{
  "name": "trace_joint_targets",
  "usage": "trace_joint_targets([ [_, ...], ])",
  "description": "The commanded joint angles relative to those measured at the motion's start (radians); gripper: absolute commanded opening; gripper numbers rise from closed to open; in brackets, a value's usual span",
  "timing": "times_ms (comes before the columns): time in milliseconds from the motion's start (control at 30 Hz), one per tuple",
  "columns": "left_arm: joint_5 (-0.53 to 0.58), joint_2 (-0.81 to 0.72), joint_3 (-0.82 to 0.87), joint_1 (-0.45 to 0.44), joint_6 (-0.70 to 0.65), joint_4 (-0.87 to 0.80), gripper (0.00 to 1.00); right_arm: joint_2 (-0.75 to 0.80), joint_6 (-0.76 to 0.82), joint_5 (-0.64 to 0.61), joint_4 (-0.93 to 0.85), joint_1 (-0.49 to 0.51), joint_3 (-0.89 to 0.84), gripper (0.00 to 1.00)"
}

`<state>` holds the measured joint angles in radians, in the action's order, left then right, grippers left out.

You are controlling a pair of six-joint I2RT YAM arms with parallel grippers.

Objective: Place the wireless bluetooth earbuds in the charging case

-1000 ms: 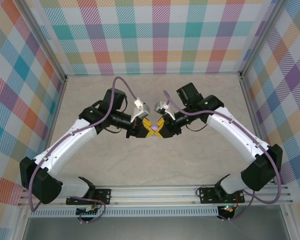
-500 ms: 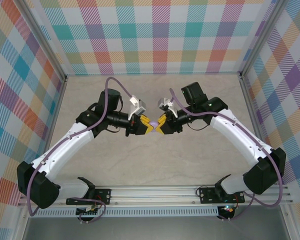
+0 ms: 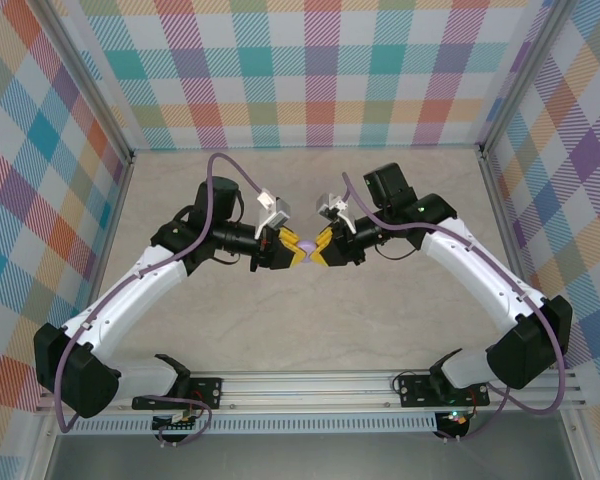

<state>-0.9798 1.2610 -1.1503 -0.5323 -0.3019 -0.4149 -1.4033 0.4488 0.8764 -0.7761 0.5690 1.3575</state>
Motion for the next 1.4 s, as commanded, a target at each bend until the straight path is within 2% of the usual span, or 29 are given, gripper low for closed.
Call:
trace_joint_targets([
  [0,-0.049,-0.001,0.001,-0.001,0.001,0.034,0.29,0.002,-0.007,0.068,0.039,0.007,0.032,0.12],
  [300,-0.06,0.012,-0.008,-0.009,-0.023,0.011,0.33,-0.005,-0.009,0.077,0.041,0.006,0.045,0.11],
  [467,-0.067,0.022,-0.019,-0.01,-0.034,-0.008,0.19,-0.012,-0.006,0.076,0.029,0.006,0.051,0.11],
  [533,-0.068,0.024,-0.023,-0.01,-0.036,-0.012,0.19,-0.014,-0.005,0.072,0.025,0.006,0.049,0.11],
  [567,-0.07,0.023,-0.023,-0.01,-0.036,-0.015,0.19,-0.014,-0.007,0.067,0.022,0.006,0.048,0.12],
  [700,-0.071,0.02,-0.015,-0.011,-0.044,-0.011,0.18,0.001,-0.029,0.045,0.06,0.006,0.031,0.26],
  [733,-0.07,0.02,-0.012,-0.011,-0.048,-0.01,0.17,0.007,-0.038,0.038,0.072,0.007,0.026,0.29],
  [833,-0.065,0.017,-0.011,-0.011,-0.057,-0.016,0.17,0.013,-0.055,0.003,0.088,0.006,0.023,0.3],
  [1200,-0.049,0.006,-0.012,-0.011,-0.083,-0.039,0.16,0.07,-0.136,-0.168,0.188,-0.03,-0.021,0.3],
  [1367,-0.048,0.006,-0.012,-0.011,-0.082,-0.036,0.16,0.082,-0.147,-0.19,0.198,-0.034,-0.028,0.31],
])
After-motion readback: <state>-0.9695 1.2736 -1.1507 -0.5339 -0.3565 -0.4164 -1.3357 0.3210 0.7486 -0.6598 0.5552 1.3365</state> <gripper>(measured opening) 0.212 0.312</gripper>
